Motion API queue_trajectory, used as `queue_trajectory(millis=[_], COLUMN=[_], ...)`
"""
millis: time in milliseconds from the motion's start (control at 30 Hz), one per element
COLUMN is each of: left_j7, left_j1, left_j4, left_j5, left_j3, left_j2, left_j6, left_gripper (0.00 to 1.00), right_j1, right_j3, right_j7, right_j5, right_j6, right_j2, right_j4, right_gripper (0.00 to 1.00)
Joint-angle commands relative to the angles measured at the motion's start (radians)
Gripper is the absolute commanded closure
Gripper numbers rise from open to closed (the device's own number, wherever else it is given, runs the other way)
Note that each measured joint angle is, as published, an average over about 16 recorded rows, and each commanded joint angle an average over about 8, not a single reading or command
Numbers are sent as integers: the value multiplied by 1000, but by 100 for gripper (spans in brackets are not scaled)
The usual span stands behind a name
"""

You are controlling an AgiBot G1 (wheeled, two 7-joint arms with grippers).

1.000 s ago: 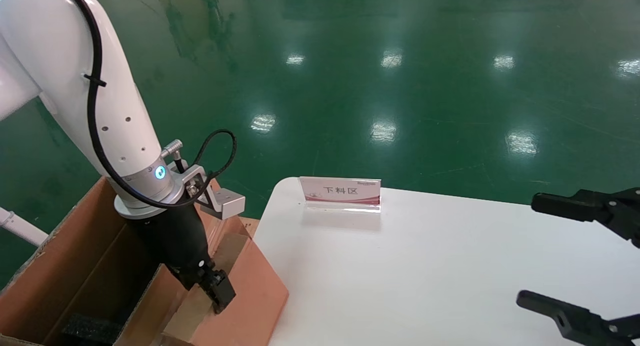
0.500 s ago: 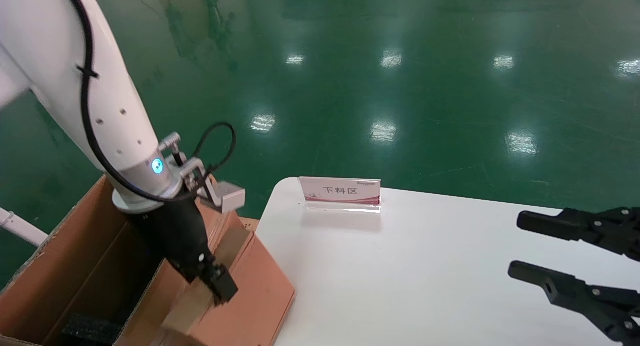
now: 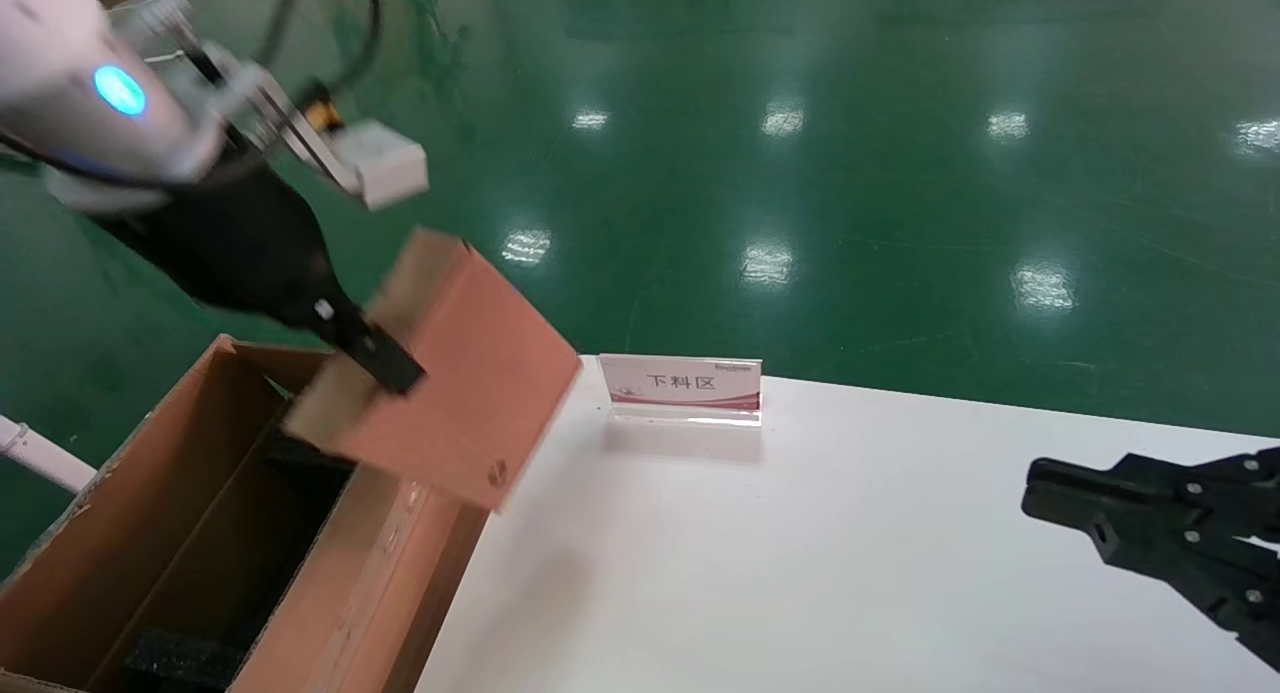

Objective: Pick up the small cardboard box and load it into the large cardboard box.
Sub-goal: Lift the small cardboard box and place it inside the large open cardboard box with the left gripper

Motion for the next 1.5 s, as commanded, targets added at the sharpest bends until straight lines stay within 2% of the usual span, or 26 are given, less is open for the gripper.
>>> queue_trajectory(millis=[33,200,433,700,900,1033,1267,1500], left_j7=[13,66,125,136,122,120,153,242], left_j1=[-57,-210,-408,-563,-610,-626,-632,-598], left_j4=[-12,3,40,59,70,89,140,225], left_j5=[9,-11,-100,-213,-255,-252,-231,-234], left_j3=[22,146,362,626,793,871,957,1014], left_j2=[1,26,85,128,121,92,29,-27], left_j6=[0,0,0,0,0,0,0,0], left_gripper=[100,100,100,100,100,100,100,100], right_j1=[0,0,0,0,0,0,0,0], right_j3=[0,0,0,0,0,0,0,0], right_j7=[0,0,0,0,0,0,0,0], right_j5=[0,0,0,0,0,0,0,0], right_j6=[0,0,0,0,0,0,0,0], right_j2=[0,0,0,0,0,0,0,0], right_j4=[0,0,0,0,0,0,0,0], right_gripper=[0,0,0,0,0,0,0,0])
